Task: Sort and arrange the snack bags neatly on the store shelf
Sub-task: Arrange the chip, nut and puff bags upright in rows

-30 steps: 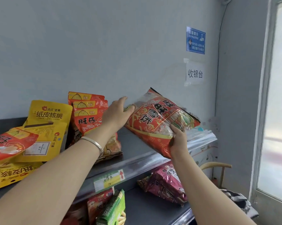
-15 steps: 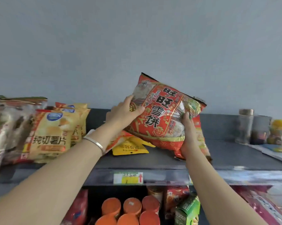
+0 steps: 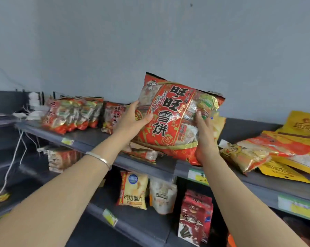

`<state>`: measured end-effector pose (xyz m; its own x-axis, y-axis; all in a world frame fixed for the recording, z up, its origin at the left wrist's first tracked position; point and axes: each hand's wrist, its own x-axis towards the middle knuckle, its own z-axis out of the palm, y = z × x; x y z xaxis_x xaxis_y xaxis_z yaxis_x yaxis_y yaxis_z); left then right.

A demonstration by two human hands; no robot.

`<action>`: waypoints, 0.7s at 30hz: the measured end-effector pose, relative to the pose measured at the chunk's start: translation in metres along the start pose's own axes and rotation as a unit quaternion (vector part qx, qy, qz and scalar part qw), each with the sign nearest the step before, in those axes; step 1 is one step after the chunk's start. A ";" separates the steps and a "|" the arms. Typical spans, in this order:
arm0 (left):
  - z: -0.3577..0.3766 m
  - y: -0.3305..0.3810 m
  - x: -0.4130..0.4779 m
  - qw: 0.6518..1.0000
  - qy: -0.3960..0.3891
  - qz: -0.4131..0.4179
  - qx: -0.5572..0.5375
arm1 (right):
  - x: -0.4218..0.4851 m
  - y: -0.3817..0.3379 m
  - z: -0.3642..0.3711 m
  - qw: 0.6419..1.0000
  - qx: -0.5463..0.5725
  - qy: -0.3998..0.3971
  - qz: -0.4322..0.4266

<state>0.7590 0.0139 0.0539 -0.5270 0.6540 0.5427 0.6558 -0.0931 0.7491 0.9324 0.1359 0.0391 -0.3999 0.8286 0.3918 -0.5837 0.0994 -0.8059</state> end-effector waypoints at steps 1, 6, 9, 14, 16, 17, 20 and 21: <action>-0.019 -0.014 -0.003 1.000 0.012 -0.011 0.002 | -0.002 0.015 0.020 1.000 -0.002 -0.015 0.006; -0.090 -0.081 -0.009 0.994 0.055 -0.093 -0.013 | 0.001 0.084 0.101 0.996 -0.027 -0.080 0.037; -0.120 -0.118 -0.007 0.987 0.085 -0.127 -0.049 | 0.012 0.125 0.142 0.992 -0.034 -0.105 0.067; -0.154 -0.182 0.021 0.978 0.128 -0.153 -0.061 | 0.039 0.186 0.194 0.987 -0.019 -0.139 0.080; -0.160 -0.204 0.040 0.975 0.141 -0.158 -0.065 | 0.057 0.207 0.208 0.985 -0.014 -0.155 0.076; -0.162 -0.213 0.051 0.974 0.145 -0.162 -0.068 | 0.068 0.217 0.215 0.984 -0.018 -0.160 0.074; -0.169 -0.236 0.090 0.971 0.145 -0.171 -0.082 | 0.106 0.243 0.235 0.984 -0.041 -0.163 0.055; -0.170 -0.242 0.103 0.972 0.143 -0.172 -0.076 | 0.118 0.251 0.240 0.985 -0.047 -0.161 0.044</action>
<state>0.4540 -0.0241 -0.0074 -0.8436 0.4325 0.3183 0.3394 -0.0299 0.9402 0.5691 0.1259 -0.0102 -0.6582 0.6207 0.4260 -0.4745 0.0973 -0.8749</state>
